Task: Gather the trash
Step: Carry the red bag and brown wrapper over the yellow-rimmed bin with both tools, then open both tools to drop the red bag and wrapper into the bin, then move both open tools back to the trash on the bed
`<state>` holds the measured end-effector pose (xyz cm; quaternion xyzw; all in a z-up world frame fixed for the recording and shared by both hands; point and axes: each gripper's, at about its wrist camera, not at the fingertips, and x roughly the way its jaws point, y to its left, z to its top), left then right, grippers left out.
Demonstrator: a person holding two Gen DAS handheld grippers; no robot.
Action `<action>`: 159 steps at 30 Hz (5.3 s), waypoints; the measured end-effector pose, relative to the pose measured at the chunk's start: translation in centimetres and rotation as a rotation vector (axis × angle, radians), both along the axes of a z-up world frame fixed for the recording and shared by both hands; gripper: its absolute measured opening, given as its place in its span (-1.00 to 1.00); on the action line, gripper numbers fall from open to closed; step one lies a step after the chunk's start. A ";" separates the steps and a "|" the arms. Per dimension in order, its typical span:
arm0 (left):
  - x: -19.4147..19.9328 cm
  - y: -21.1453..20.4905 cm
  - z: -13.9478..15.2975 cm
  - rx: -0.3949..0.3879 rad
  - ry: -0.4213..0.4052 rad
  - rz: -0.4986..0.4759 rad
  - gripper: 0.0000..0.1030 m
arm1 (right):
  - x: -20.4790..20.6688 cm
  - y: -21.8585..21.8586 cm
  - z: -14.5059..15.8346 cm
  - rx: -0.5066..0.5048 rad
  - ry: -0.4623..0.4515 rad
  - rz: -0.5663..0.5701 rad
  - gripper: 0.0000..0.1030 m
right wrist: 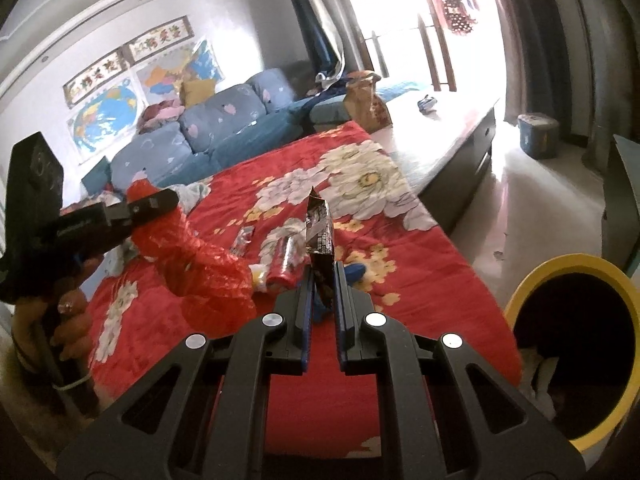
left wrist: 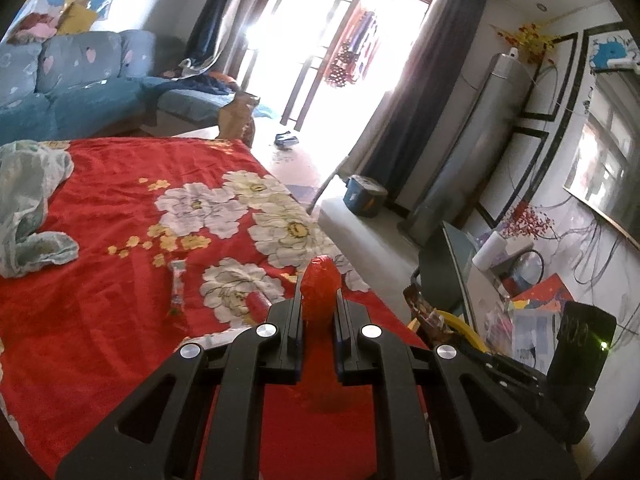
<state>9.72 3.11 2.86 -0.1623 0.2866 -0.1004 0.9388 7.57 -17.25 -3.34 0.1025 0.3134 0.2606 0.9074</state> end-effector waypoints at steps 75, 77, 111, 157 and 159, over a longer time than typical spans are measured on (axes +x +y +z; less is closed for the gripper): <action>1.6 -22.2 -2.1 0.174 -0.022 -0.424 -0.80 | 1.1 -17.6 -3.0 0.029 0.042 -0.514 -0.89; 1.8 -22.8 -2.3 0.179 -0.022 -0.434 -0.80 | 1.1 -18.2 -3.4 0.031 0.054 -0.527 -0.89; 6.5 -29.1 -9.1 0.205 0.067 -0.488 -0.80 | 1.7 -22.1 -8.0 0.065 0.202 -0.605 -0.89; 3.7 -13.0 -5.6 0.164 0.012 -0.093 0.87 | 0.8 -12.0 -3.8 0.001 0.036 -0.378 -0.05; 3.6 -12.3 -5.6 0.162 0.012 -0.077 0.87 | 0.7 -11.3 -3.6 -0.004 0.033 -0.358 -0.04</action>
